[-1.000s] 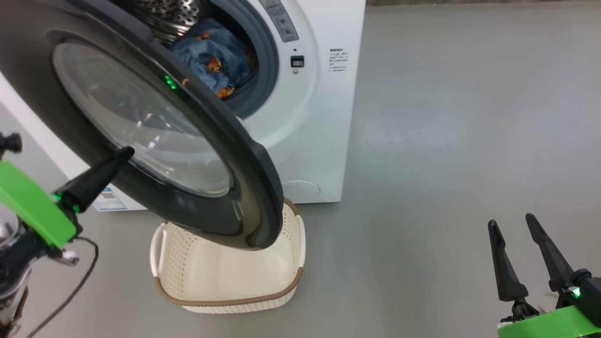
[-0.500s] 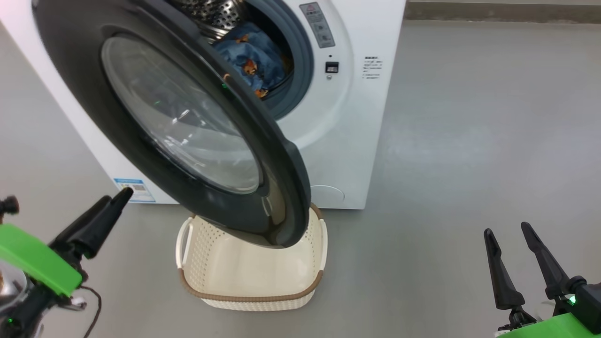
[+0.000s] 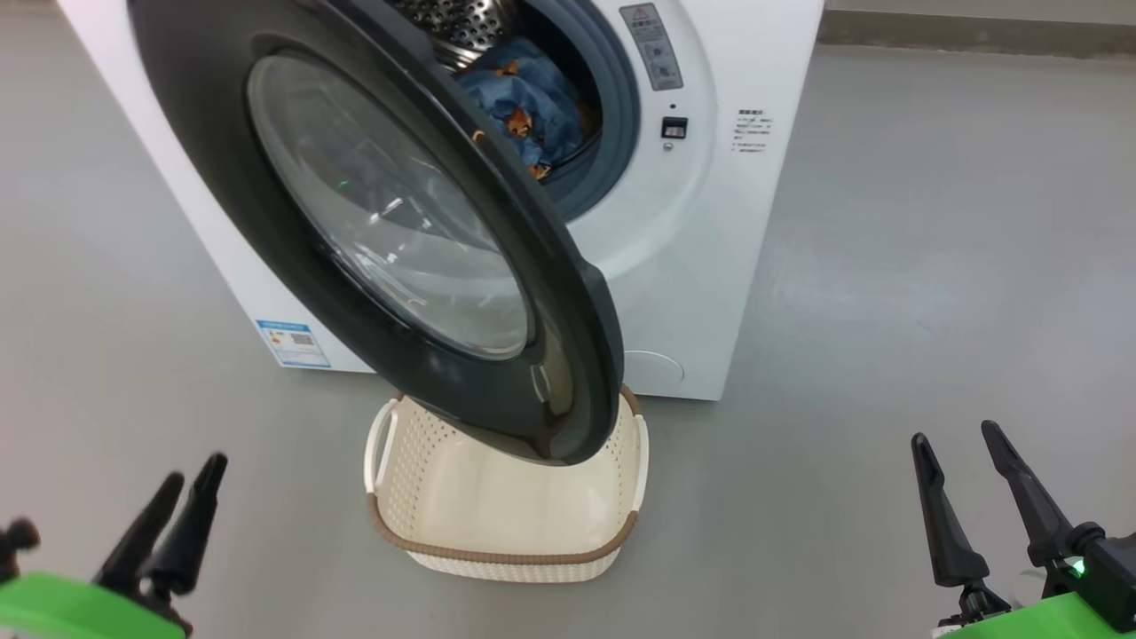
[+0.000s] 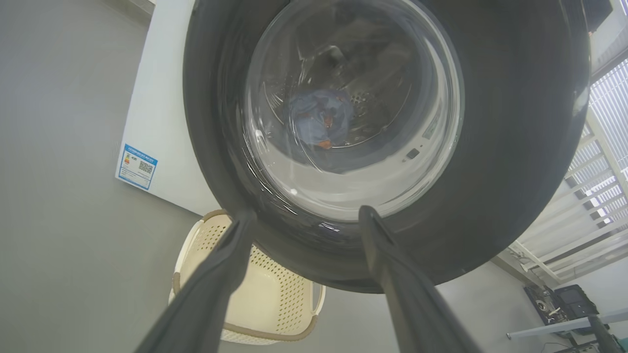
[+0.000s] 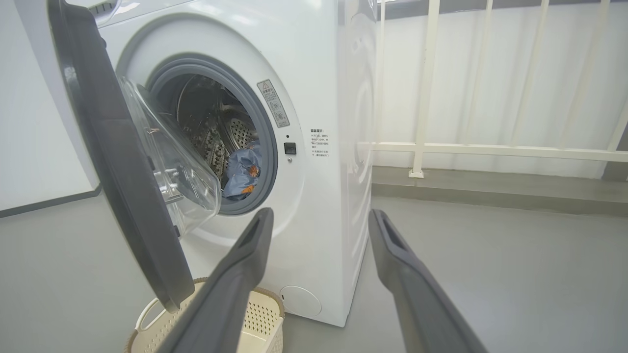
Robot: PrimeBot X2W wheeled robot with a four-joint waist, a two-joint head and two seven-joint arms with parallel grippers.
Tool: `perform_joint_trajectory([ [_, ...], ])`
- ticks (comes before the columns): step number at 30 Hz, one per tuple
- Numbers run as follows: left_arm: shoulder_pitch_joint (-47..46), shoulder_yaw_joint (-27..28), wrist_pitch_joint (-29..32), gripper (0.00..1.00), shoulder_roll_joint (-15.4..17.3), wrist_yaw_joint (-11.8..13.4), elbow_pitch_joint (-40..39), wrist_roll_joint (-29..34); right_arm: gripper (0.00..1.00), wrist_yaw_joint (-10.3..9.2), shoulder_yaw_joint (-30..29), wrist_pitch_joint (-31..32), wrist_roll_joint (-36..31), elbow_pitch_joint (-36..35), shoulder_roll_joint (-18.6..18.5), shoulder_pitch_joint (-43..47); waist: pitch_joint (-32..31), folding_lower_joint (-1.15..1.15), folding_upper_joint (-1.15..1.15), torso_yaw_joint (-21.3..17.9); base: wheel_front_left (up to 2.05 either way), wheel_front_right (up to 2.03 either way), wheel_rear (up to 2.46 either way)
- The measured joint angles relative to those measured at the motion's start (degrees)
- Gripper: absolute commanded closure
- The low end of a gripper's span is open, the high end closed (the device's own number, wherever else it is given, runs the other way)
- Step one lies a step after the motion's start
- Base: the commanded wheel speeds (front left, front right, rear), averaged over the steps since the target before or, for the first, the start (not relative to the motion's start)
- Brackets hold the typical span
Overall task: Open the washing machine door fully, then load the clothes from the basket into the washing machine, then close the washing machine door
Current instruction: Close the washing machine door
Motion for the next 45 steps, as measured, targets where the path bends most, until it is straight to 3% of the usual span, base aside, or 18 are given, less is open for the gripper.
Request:
perform_joint_trajectory([
  [6, 1.02, -2.8, -5.77, 0.0, -0.31, 0.0, 3.68, 4.81, 0.0, 0.0, 0.07, 0.0, 0.0, 0.03, -0.01, -0.01, -0.03, 0.0, 0.0, 1.19, 0.0, 0.0, 0.0],
  [9, 1.02, -2.99, -6.79, 0.0, -1.1, -0.08, 6.98, 10.38, 0.0, 0.0, 0.08, 0.0, 0.0, 0.07, -0.02, -0.03, 0.0, 0.0, 0.0, 1.84, 0.0, 0.0, 0.0],
  [17, 5.15, 13.56, -6.81, 0.0, -11.99, -0.09, 6.97, 37.52, 0.0, 0.0, 0.16, 0.0, 0.0, 0.1, -0.11, -0.14, -0.42, 0.0, 0.0, 2.96, 0.0, 0.0, 0.0],
  [28, 12.88, 24.19, -7.21, 0.0, -24.47, -0.24, 0.47, 57.5, 0.0, 0.0, 0.46, 0.0, 0.0, 0.47, -0.2, -0.19, -1.03, 0.0, 0.0, 2.8, 0.0, 0.0, 0.0],
  [35, 14.35, 26.33, -7.21, 0.0, -28.72, -0.24, -0.64, 63.07, 0.0, 0.0, 0.6, 0.0, 0.01, 0.59, -0.21, -0.21, -1.03, 0.0, 0.0, 2.71, 0.0, 0.0, 0.0],
  [45, 14.83, 26.31, -7.21, 0.0, -28.85, -0.24, -0.63, 64.26, 0.0, 0.0, 0.87, 0.0, 0.01, 0.87, -0.4, -0.37, -1.41, 0.0, 0.0, 2.89, 0.0, 0.0, 0.0],
])
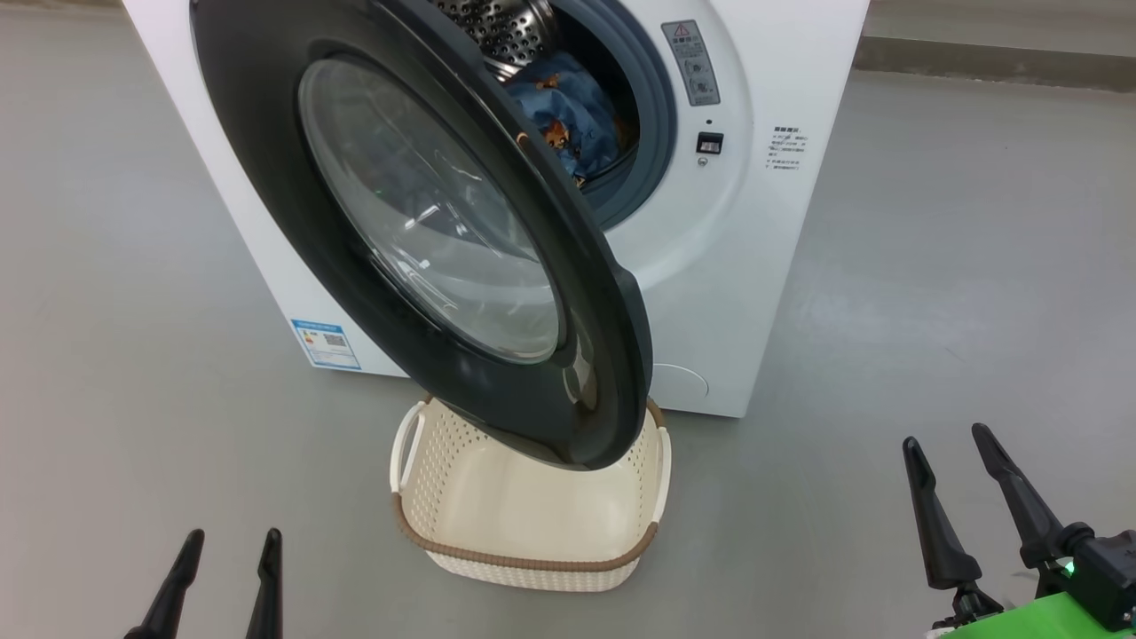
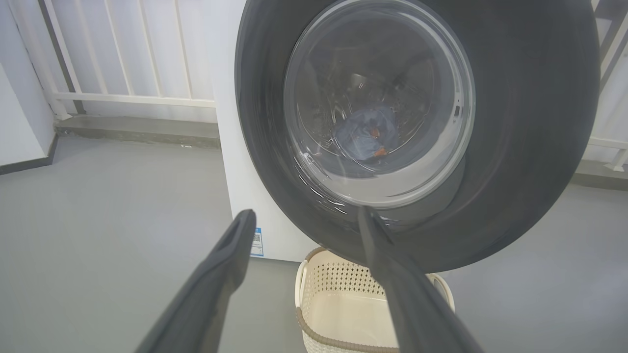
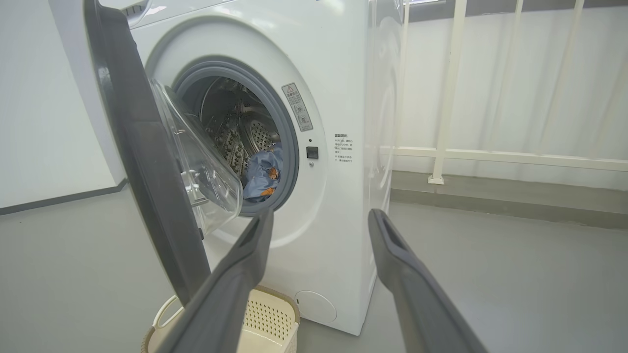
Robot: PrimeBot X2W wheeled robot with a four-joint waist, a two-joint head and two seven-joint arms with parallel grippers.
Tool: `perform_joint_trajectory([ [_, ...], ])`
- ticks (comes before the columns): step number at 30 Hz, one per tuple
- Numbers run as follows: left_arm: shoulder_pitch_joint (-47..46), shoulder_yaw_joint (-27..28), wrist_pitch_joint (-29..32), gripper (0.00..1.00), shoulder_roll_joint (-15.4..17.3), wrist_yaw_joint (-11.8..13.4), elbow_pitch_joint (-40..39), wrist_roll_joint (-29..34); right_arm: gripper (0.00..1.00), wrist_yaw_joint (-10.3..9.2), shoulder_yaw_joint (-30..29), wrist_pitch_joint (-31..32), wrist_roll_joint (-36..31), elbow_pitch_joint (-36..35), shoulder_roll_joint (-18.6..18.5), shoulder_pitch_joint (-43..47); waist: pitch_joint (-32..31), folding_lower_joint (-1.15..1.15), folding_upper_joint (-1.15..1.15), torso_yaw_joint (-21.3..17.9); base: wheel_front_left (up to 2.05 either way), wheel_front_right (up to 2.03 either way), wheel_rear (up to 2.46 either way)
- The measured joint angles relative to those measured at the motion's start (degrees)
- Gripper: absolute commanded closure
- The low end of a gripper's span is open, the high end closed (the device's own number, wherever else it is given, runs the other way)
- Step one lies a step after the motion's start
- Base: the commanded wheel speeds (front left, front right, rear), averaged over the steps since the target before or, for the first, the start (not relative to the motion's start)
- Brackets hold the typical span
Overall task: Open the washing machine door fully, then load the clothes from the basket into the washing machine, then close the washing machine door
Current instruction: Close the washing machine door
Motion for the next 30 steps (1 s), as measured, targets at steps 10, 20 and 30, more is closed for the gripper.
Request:
perform_joint_trajectory([
  [10, 0.0, -0.3, 0.0, 0.0, -0.79, 0.0, -0.16, 0.0, 0.0, 0.0, 2.03, 0.0, 0.11, 2.11, -0.14, -2.42, -0.02, 0.0, 0.0, 1.11, 0.0, 0.0, 0.0],
  [20, -0.07, -1.81, 0.0, 0.0, -1.47, 0.0, -0.35, 0.0, 0.97, 0.0, 3.88, 0.0, 1.8, 8.67, -0.21, -8.96, 0.35, 0.0, 0.0, 3.35, 0.0, 0.0, 0.0],
  [30, -0.67, -2.87, 0.01, 0.0, -1.66, 0.0, -0.43, -0.1, 1.0, 0.0, 6.6, 0.0, 2.82, 13.7, -1.9, -19.56, 1.57, 0.0, 0.0, 6.04, 0.0, 0.0, 0.0],
])
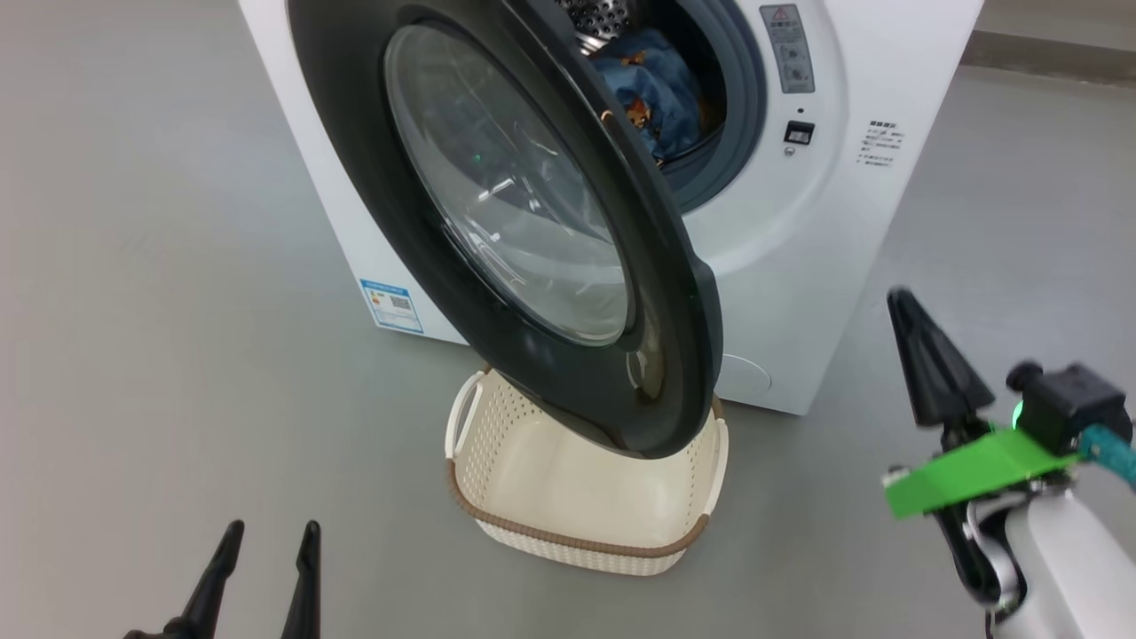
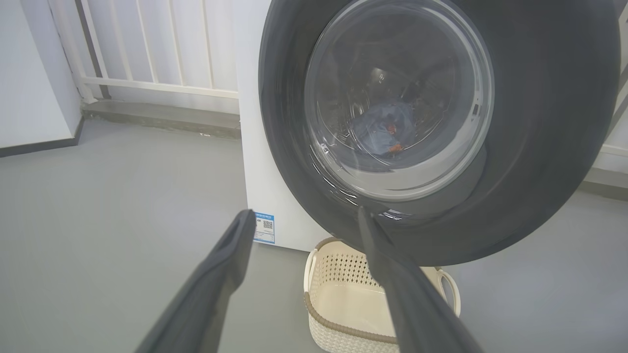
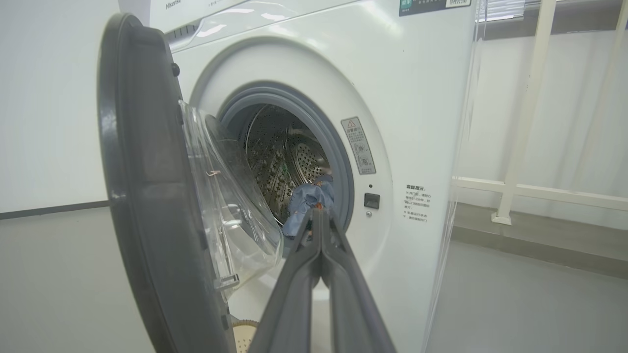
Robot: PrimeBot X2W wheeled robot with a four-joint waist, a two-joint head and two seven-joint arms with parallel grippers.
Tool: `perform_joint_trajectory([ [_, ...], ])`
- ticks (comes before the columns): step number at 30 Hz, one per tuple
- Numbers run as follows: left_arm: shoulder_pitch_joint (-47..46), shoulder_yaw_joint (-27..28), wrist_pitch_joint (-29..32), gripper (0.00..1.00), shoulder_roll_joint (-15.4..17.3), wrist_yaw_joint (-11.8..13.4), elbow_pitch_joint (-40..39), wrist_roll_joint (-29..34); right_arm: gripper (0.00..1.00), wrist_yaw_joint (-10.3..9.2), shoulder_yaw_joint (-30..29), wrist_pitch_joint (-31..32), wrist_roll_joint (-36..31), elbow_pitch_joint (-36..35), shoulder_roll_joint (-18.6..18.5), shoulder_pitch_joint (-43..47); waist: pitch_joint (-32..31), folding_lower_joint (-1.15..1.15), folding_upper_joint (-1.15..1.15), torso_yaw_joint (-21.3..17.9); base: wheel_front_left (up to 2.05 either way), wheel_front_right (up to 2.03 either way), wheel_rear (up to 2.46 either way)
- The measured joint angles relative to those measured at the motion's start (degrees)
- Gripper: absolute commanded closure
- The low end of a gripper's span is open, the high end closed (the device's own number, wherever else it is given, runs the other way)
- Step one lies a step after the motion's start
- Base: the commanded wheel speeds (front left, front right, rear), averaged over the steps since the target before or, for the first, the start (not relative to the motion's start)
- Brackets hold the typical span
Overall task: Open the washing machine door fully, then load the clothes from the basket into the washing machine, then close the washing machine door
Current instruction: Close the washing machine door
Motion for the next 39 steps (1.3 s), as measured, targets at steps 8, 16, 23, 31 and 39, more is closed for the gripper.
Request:
perform_joint_trajectory([
  [8, -0.96, -0.42, 0.0, 0.0, -0.37, 0.0, -0.04, 0.0, 1.0, 0.0, 2.54, -0.01, 1.69, -5.44, -0.3, -10.07, 1.04, 0.0, 0.0, 0.81, 0.0, 0.0, 0.0],
  [16, -1.83, -0.27, -0.01, 0.0, -1.44, 0.0, -0.85, 0.0, 1.0, 0.0, 9.65, -0.21, 3.02, -14.77, 0.78, -15.91, 0.88, 0.0, 0.0, 1.31, 0.0, 0.0, 0.0],
  [23, -1.84, 0.21, -0.01, 0.0, -1.67, 0.0, -1.15, 0.19, 1.0, 0.0, 19.84, -0.26, 4.07, -16.91, 2.05, -15.81, 0.62, 0.0, 0.0, 2.05, 0.0, 0.0, 0.0],
  [31, -1.81, 0.36, -0.01, 0.0, -2.07, 0.0, -1.58, 0.6, 1.0, 0.0, 28.4, -0.24, 6.08, -8.78, 2.04, -11.24, 0.3, 0.0, 0.0, 3.27, 0.0, 0.0, 0.0],
  [39, -1.77, 0.34, -0.01, 0.0, -2.45, 0.0, -1.81, 0.6, 1.0, 0.0, 27.96, -0.2, 6.13, -2.04, 2.34, -8.34, 0.59, 0.0, 0.0, 3.84, 0.0, 0.0, 0.0],
])
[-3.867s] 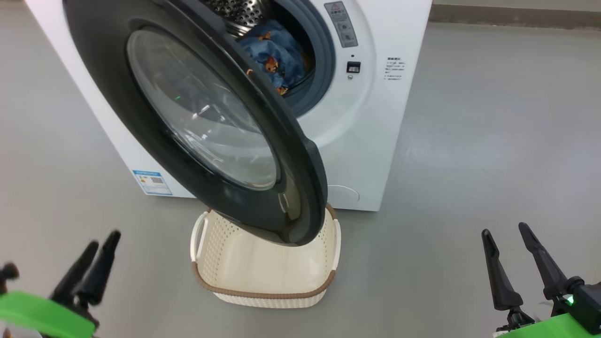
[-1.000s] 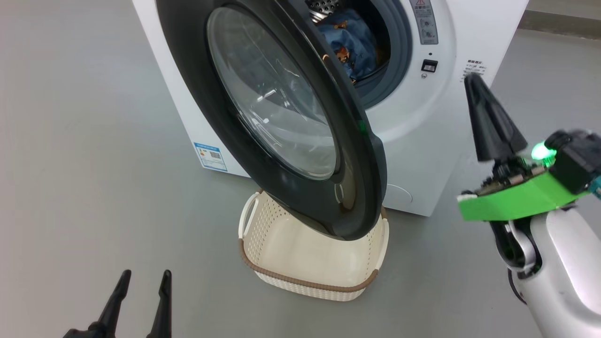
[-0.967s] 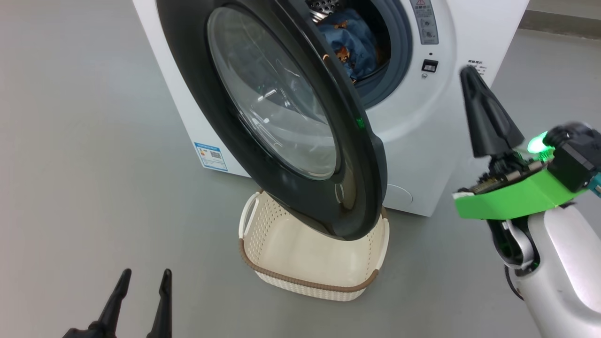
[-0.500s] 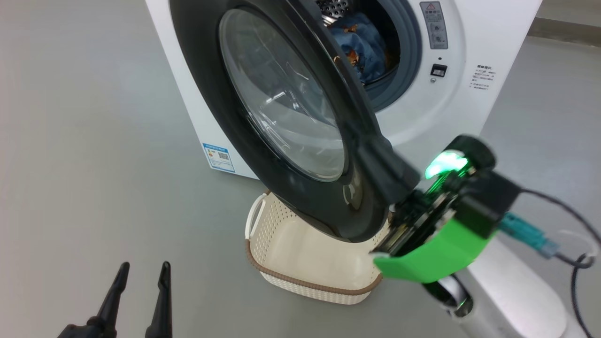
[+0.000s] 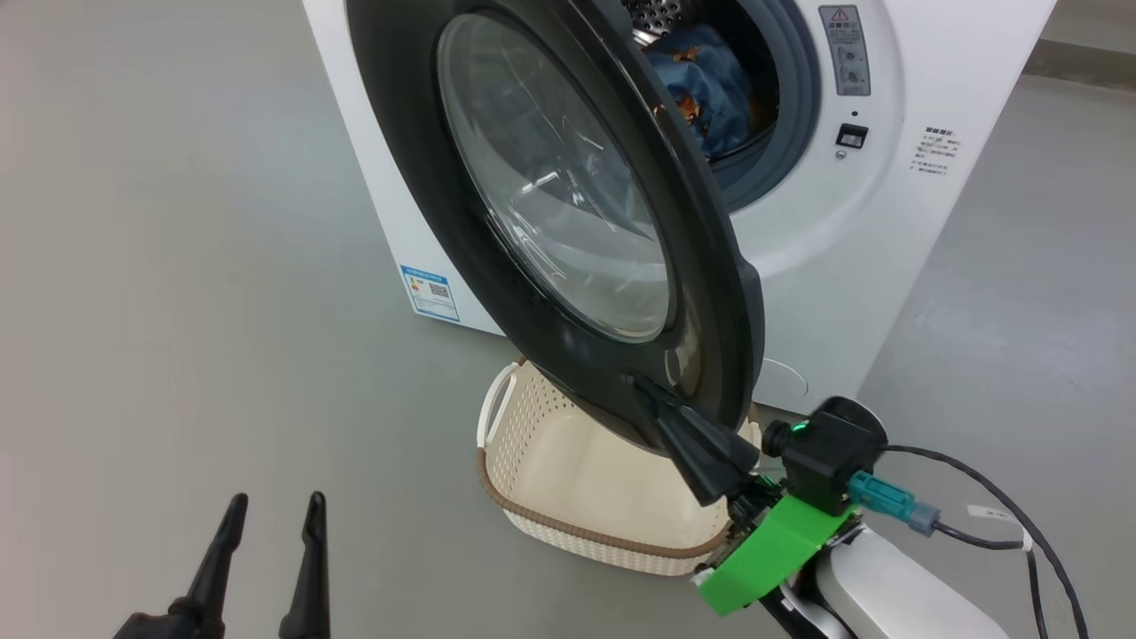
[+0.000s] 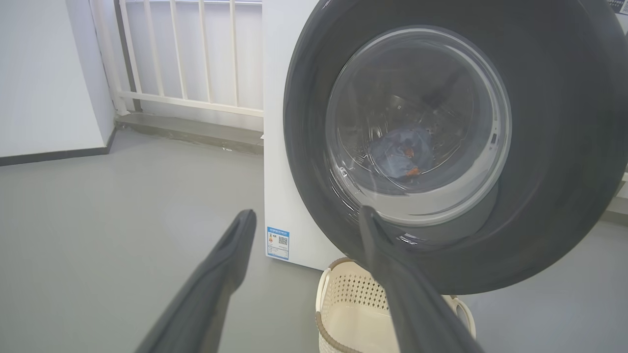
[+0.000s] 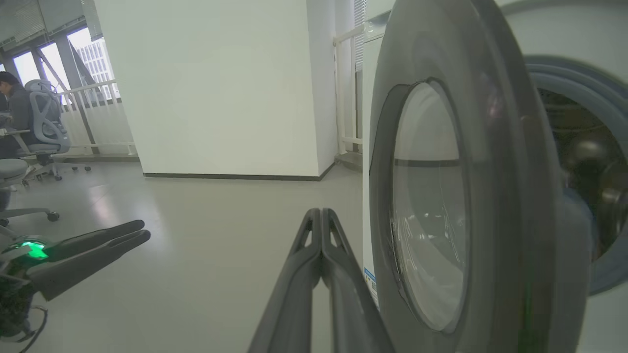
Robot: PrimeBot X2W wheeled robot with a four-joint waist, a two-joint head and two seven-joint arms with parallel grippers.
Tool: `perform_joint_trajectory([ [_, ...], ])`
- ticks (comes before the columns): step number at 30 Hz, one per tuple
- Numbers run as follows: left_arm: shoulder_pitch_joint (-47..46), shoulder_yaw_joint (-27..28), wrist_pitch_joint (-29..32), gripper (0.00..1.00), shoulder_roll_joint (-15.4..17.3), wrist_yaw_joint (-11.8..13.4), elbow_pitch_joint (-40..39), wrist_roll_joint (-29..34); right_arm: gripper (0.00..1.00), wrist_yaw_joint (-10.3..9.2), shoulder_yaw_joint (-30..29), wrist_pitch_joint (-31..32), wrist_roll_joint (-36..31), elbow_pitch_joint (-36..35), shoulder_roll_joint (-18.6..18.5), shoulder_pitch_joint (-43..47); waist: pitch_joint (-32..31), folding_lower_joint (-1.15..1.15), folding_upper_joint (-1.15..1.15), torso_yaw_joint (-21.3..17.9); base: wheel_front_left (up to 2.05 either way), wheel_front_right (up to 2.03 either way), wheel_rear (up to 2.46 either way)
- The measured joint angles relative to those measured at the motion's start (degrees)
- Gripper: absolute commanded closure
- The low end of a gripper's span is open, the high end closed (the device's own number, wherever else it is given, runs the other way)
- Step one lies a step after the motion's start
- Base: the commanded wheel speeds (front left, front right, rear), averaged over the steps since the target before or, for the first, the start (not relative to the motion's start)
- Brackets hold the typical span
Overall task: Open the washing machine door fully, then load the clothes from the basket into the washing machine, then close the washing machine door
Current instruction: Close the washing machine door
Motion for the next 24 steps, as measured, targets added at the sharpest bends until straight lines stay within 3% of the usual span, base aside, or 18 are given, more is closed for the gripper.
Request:
perform_joint_trajectory([
  [24, -0.07, -1.3, 0.0, 0.0, -0.56, 0.0, -0.29, -0.01, 1.0, 0.0, -9.31, 0.01, -1.87, 6.06, 1.75, 1.13, 1.96, 0.0, 0.0, 0.53, 0.0, 0.0, 0.0],
])
